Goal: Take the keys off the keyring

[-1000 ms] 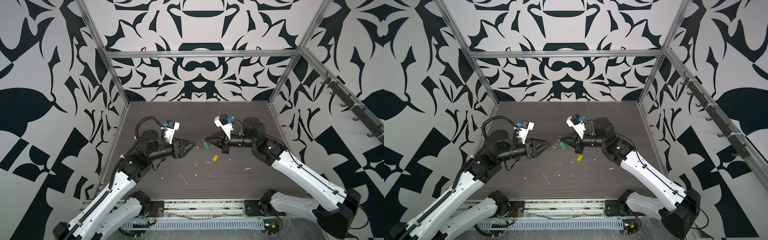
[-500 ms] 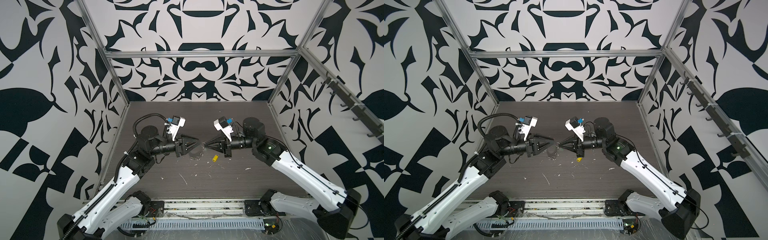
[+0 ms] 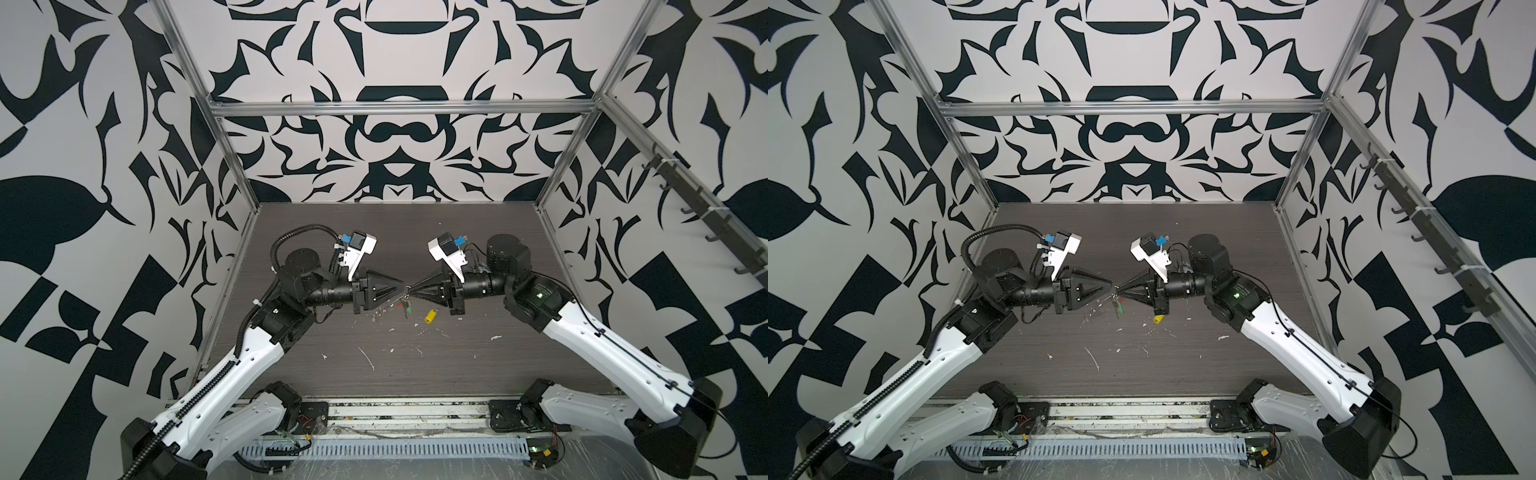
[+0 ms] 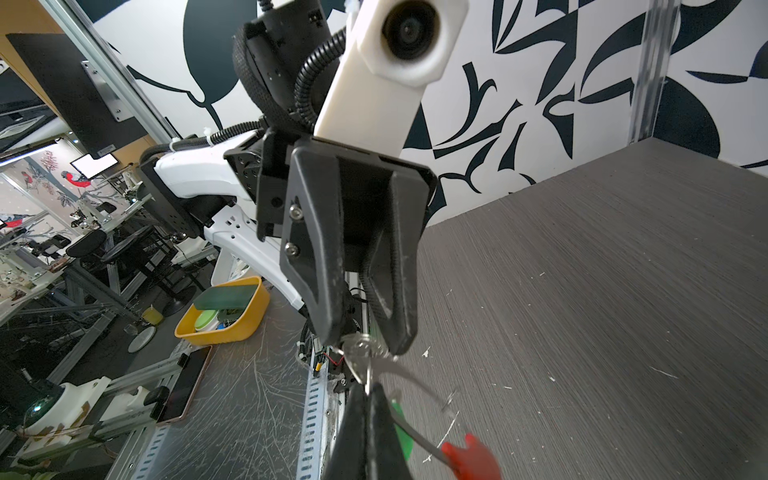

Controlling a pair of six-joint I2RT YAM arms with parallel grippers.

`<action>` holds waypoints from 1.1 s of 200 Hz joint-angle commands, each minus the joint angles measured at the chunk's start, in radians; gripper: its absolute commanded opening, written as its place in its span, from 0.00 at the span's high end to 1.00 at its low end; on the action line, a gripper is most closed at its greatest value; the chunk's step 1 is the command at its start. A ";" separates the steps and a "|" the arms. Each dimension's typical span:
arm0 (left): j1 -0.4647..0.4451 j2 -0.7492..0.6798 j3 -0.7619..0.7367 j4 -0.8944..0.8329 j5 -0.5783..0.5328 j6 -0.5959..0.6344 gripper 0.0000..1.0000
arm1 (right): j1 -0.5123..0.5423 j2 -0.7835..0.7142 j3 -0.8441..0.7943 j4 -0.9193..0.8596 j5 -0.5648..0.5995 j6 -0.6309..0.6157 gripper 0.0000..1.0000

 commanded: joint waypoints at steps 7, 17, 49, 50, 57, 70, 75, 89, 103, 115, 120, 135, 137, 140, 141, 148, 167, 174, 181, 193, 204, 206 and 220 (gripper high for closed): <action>0.001 0.005 0.007 0.034 0.037 -0.010 0.74 | -0.005 -0.001 0.022 0.064 -0.020 0.015 1.00; 0.000 0.007 0.007 0.034 0.038 -0.012 0.76 | -0.006 -0.001 0.021 0.068 -0.018 0.017 1.00; -0.005 0.007 0.005 0.035 0.040 -0.010 0.80 | -0.007 -0.001 0.021 0.073 -0.005 0.021 1.00; -0.006 0.007 0.005 0.036 0.040 -0.010 0.80 | -0.007 -0.001 0.021 0.073 -0.004 0.020 1.00; -0.006 0.007 0.005 0.036 0.040 -0.010 0.81 | -0.007 0.000 0.022 0.075 -0.001 0.023 1.00; -0.010 0.007 0.004 0.038 0.039 -0.010 0.82 | -0.007 0.004 0.020 0.080 -0.005 0.030 1.00; -0.012 0.009 0.005 0.037 0.039 -0.010 0.83 | -0.007 0.006 0.020 0.082 -0.006 0.032 1.00; -0.017 0.010 0.005 0.040 0.038 -0.010 0.83 | -0.007 0.011 0.020 0.090 -0.006 0.037 1.00; -0.024 0.013 0.007 0.040 0.038 -0.010 0.83 | -0.007 0.011 0.017 0.097 -0.001 0.044 1.00; -0.028 0.012 0.006 0.037 0.030 -0.007 0.84 | -0.007 0.012 0.017 0.099 -0.002 0.045 1.00; -0.029 0.010 0.007 0.037 0.027 -0.007 0.86 | -0.006 0.013 0.018 0.101 -0.003 0.047 1.00; -0.032 0.008 0.006 0.033 0.020 -0.003 0.89 | -0.006 0.014 0.018 0.104 -0.002 0.050 1.00; -0.032 0.008 0.008 0.031 0.019 -0.002 0.90 | -0.007 0.014 0.018 0.105 0.000 0.051 1.00; -0.033 0.007 0.008 0.030 0.018 -0.001 0.90 | -0.007 0.014 0.017 0.105 0.001 0.051 1.00; -0.033 0.007 0.009 0.030 0.018 -0.001 0.90 | -0.007 0.014 0.017 0.105 0.002 0.052 1.00; -0.034 0.006 0.008 0.025 0.014 0.000 0.90 | -0.007 0.013 0.014 0.108 0.006 0.054 1.00; -0.034 0.003 0.007 0.016 0.006 0.001 0.87 | -0.009 0.002 0.000 0.129 0.020 0.063 1.00; -0.036 -0.001 0.004 0.015 0.002 0.000 0.86 | -0.008 -0.005 -0.008 0.144 0.025 0.069 1.00; -0.037 -0.004 0.000 0.016 -0.003 0.000 0.87 | -0.010 -0.009 -0.014 0.154 0.026 0.075 1.00; -0.041 -0.011 -0.005 0.017 -0.011 0.000 0.87 | -0.011 -0.009 -0.016 0.159 0.025 0.080 1.00; -0.045 -0.014 -0.009 0.019 -0.016 0.000 0.87 | -0.012 -0.006 -0.019 0.172 0.024 0.090 1.00; -0.046 -0.014 -0.009 0.019 -0.017 -0.001 0.86 | -0.013 -0.006 -0.020 0.174 0.025 0.093 1.00; -0.051 -0.016 -0.009 0.022 -0.023 -0.001 0.85 | -0.013 -0.003 -0.026 0.198 0.024 0.109 1.00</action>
